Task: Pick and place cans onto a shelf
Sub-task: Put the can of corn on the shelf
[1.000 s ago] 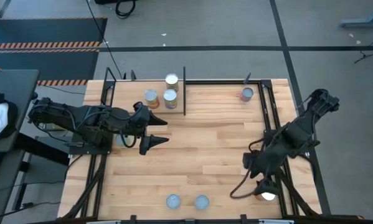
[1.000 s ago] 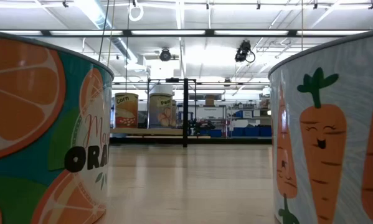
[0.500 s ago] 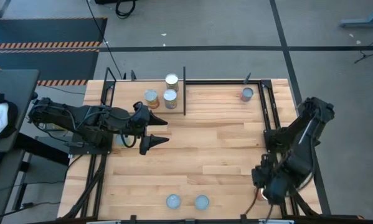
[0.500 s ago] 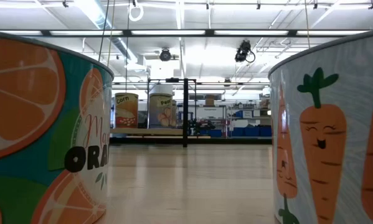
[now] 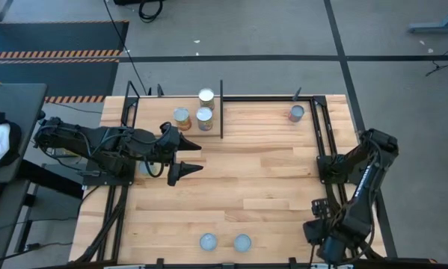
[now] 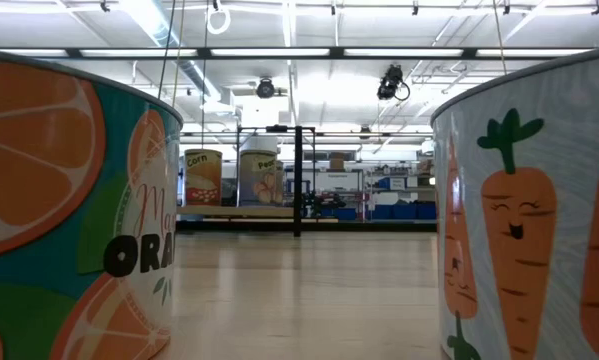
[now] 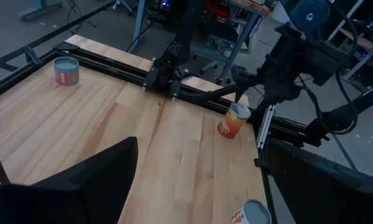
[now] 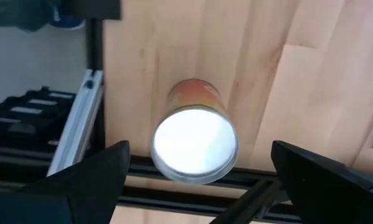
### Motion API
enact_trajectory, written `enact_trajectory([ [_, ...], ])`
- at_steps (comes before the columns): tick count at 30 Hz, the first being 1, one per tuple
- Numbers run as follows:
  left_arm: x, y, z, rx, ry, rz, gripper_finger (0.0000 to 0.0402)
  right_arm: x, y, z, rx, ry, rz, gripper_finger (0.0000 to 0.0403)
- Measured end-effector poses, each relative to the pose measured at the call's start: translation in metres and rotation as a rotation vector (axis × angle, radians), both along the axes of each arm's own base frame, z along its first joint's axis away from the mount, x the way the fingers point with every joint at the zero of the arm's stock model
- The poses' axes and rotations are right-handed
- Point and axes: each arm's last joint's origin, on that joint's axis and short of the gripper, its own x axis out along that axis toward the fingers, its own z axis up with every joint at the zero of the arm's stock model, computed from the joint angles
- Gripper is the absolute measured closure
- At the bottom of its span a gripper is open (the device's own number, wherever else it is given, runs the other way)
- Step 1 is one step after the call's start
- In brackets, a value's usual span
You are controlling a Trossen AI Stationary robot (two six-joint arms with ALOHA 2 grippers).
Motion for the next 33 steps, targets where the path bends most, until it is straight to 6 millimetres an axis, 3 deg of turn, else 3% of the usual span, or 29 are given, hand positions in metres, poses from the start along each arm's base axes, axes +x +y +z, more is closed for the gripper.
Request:
enact_trajectory([
  [10, 0.000, 0.000, 0.000, 0.000, 0.000, 0.000, 0.0045, -0.009, -0.003, -0.028, -0.011, 0.094, -0.017, 0.0004],
  [30, 0.000, 0.000, 0.000, 0.000, -0.001, 0.000, 0.0045, -0.011, 0.002, -0.032, 0.005, 0.027, 0.094, 0.0003],
  [33, 0.000, 0.000, 0.000, 0.000, -0.001, 0.000, 0.0045, -0.012, -0.001, -0.039, -0.018, 0.028, 0.111, 0.0003],
])
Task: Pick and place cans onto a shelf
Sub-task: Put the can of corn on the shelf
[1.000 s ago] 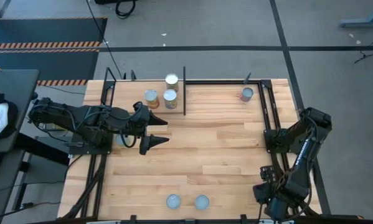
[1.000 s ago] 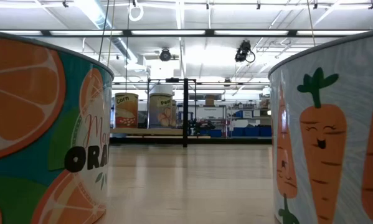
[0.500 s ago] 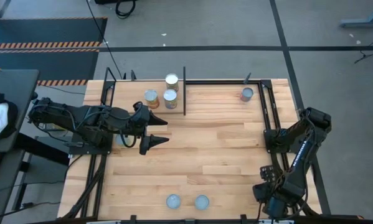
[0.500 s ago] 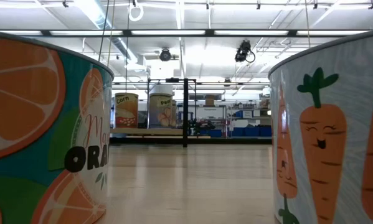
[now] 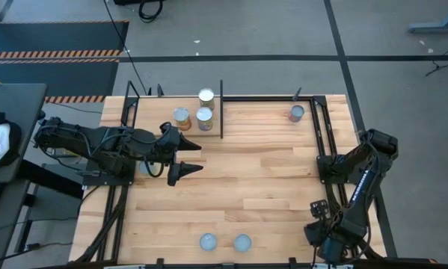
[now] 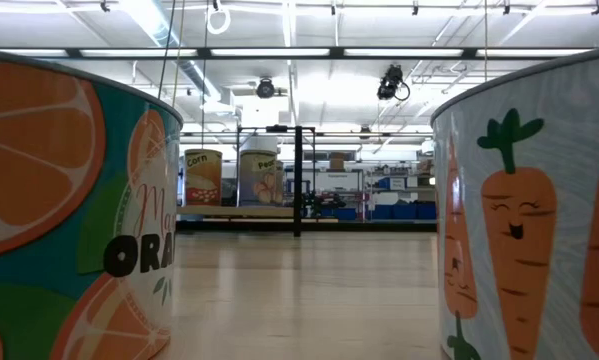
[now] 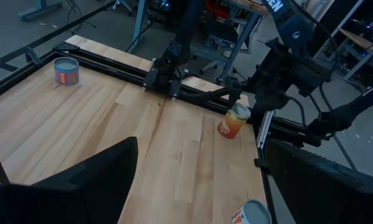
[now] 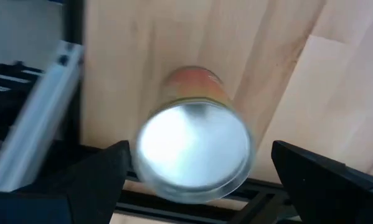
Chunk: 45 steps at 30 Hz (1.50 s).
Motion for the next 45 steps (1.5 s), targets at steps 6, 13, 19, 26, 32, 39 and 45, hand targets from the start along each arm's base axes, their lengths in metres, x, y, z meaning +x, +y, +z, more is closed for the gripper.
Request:
enact_trajectory([
  [6, 0.000, 0.000, 0.000, -0.001, 0.000, 0.000, 0.0045, -0.008, -0.008, -0.028, 0.000, 0.077, 0.011, 0.0006],
  [13, 0.000, 0.000, 0.000, 0.000, 0.000, 0.000, 0.0045, -0.006, -0.016, -0.045, 0.008, 0.116, 0.018, 0.0045],
  [19, 0.000, 0.000, 0.000, -0.001, 0.000, 0.000, 0.0045, 0.016, -0.035, -0.044, -0.003, 0.154, -0.019, 0.0107],
  [26, 0.000, 0.000, 0.000, 0.000, 0.000, 0.000, 0.0045, 0.081, -0.070, -0.012, 0.041, 0.074, -0.231, 0.0107],
  [32, 0.000, 0.000, 0.000, -0.001, -0.001, 0.000, 0.0045, 0.155, -0.131, 0.020, 0.076, -0.190, -0.505, 0.0107],
  [39, 0.000, 0.000, 0.000, -0.001, -0.002, 0.000, 0.0045, 0.226, -0.200, 0.013, 0.086, -0.291, -0.742, 0.0107],
  [45, 0.000, 0.000, 0.000, -0.001, -0.003, 0.000, 0.0045, 0.264, -0.219, -0.013, 0.022, -0.243, -0.790, 0.0088],
])
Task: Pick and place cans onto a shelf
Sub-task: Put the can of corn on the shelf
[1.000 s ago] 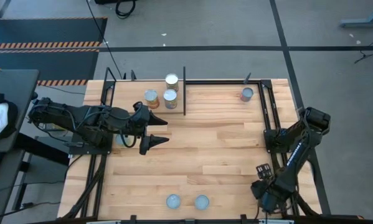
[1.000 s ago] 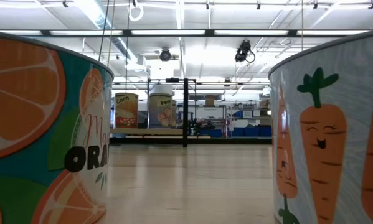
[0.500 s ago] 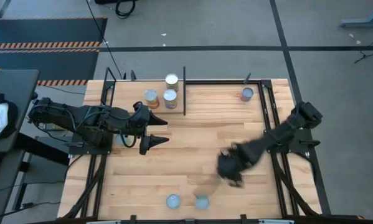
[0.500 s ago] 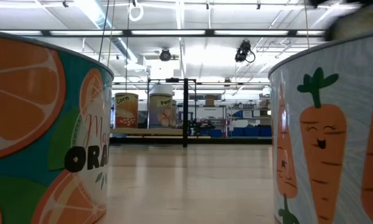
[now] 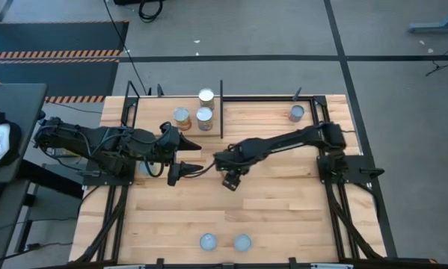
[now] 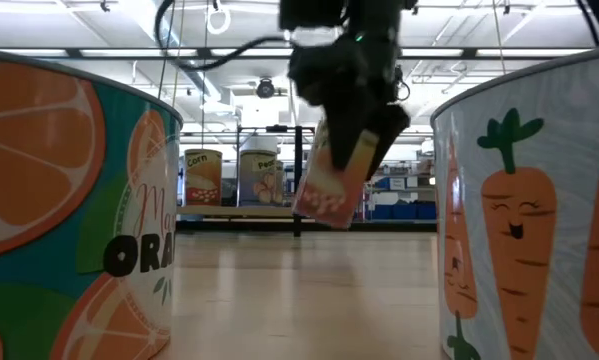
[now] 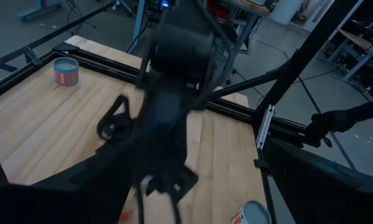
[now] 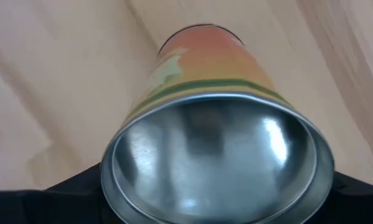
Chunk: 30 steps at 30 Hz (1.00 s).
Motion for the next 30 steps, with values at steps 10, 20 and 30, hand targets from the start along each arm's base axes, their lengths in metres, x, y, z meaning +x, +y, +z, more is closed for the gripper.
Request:
enact_trajectory([
  [10, 0.000, 0.000, 0.000, 0.000, 0.000, 0.000, 0.0045, 0.019, -0.001, -0.008, 0.004, -0.009, 0.070, 0.0076],
  [20, 0.000, 0.000, 0.000, 0.000, -0.001, 0.000, 0.0045, 0.019, 0.002, -0.003, -0.010, -0.031, 0.059, 0.0007],
  [30, 0.000, 0.000, 0.000, 0.000, -0.001, 0.000, 0.0045, -0.021, 0.050, 0.067, -0.020, -0.167, 0.203, 0.0025],
])
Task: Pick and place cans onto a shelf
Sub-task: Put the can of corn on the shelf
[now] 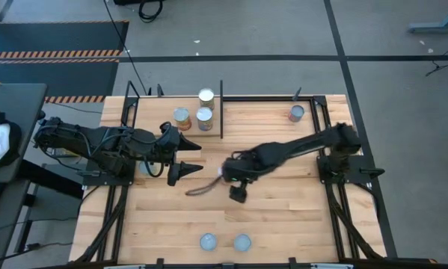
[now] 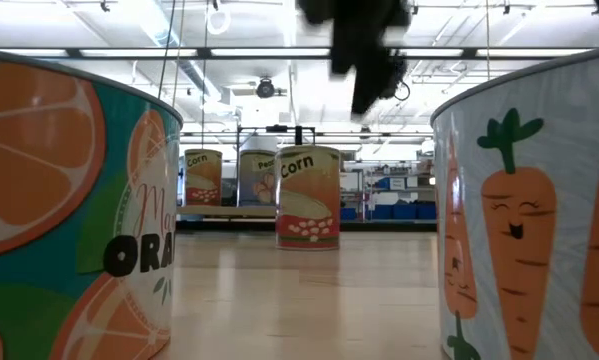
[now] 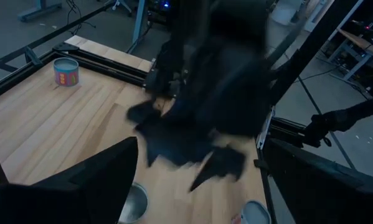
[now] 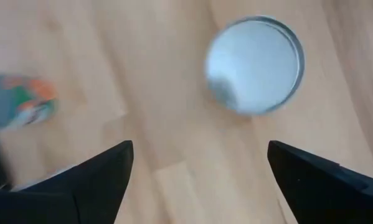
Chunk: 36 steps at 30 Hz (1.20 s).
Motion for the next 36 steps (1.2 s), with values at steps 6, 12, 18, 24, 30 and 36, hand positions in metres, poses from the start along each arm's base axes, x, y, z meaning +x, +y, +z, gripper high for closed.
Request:
enact_trajectory([
  [6, 0.000, 0.000, 0.000, 0.000, 0.000, 0.000, 0.0045, -0.044, 0.028, 0.056, -0.085, -0.169, 0.146, 0.0025],
  [12, 0.000, 0.000, 0.000, 0.000, 0.000, 0.000, 0.0045, -0.087, 0.060, 0.059, -0.207, -0.222, 0.242, 0.0025],
  [18, 0.000, 0.000, 0.000, 0.000, 0.000, 0.000, 0.0045, -0.113, 0.086, 0.030, -0.180, -0.235, 0.296, 0.0025],
  [24, 0.000, 0.000, 0.000, 0.000, 0.000, 0.000, 0.0045, -0.111, 0.099, 0.016, -0.106, -0.291, 0.398, 0.0025],
  [30, 0.000, 0.000, 0.000, 0.000, 0.000, 0.000, 0.0045, -0.108, 0.103, 0.018, -0.068, -0.348, 0.401, 0.0025],
  [36, 0.000, 0.000, 0.000, 0.000, 0.000, 0.000, 0.0045, -0.096, 0.090, 0.020, -0.015, -0.376, 0.200, 0.0025],
])
